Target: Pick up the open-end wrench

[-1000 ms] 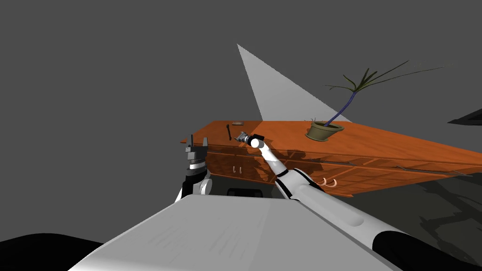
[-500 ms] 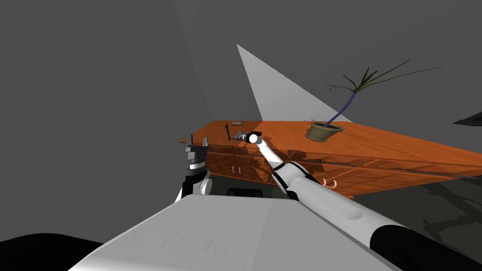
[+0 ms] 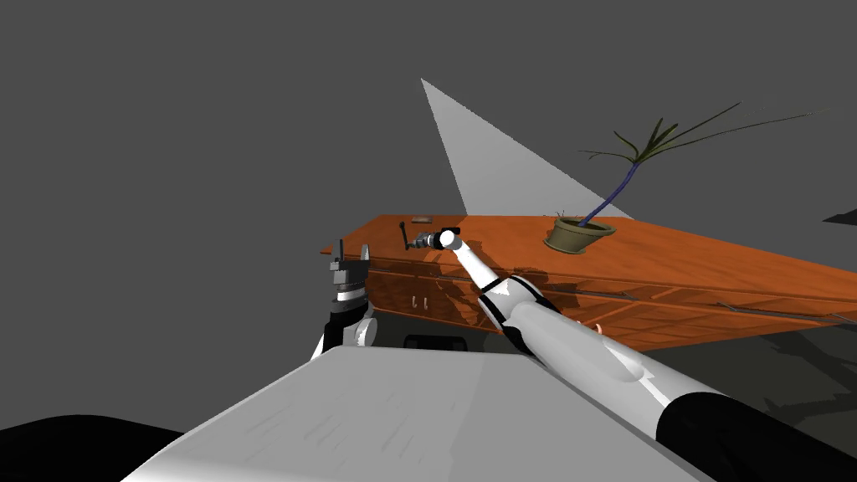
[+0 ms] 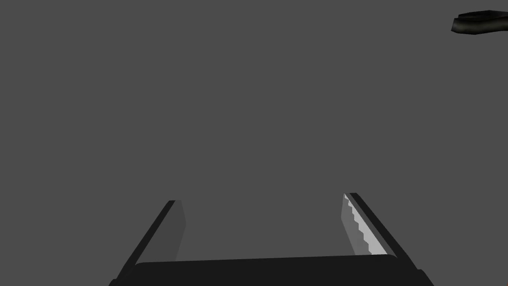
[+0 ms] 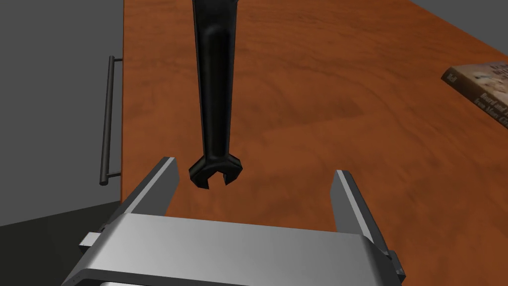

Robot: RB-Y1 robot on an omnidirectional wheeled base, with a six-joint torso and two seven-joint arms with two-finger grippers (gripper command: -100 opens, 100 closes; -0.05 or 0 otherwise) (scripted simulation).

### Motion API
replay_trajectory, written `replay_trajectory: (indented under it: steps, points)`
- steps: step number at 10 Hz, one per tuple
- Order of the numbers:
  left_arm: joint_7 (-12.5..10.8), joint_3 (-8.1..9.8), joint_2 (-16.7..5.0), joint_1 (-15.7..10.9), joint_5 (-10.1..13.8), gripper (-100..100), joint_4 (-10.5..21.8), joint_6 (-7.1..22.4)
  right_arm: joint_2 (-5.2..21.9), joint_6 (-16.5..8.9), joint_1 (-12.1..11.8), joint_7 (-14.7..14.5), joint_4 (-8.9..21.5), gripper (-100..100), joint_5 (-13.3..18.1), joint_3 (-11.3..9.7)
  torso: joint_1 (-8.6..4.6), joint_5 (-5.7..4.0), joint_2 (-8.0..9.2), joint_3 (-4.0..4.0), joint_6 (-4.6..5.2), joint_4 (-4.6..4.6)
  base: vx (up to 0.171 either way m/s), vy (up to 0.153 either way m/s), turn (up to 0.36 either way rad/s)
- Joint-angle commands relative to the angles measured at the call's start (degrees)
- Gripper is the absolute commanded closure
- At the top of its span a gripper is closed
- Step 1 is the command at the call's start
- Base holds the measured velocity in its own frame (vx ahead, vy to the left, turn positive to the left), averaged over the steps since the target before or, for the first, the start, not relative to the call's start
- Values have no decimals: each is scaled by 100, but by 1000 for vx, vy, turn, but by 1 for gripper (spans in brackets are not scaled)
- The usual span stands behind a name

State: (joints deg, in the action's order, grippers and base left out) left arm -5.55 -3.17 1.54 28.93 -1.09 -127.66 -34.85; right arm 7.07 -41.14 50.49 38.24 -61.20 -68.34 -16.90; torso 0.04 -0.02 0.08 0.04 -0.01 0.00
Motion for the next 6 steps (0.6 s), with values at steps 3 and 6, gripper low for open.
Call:
replay_trajectory:
  steps: [3,6]
  points:
    - [0,0,0,0,0,0,0,0,-97,-476,495,121,437,-100,-297,77,2,1,0,0,0,0,16,-10,27]
    - [0,0,0,0,0,0,0,0,-131,-588,615,160,536,-100,-366,95,4,1,-1,-1,0,0,16,-4,20]
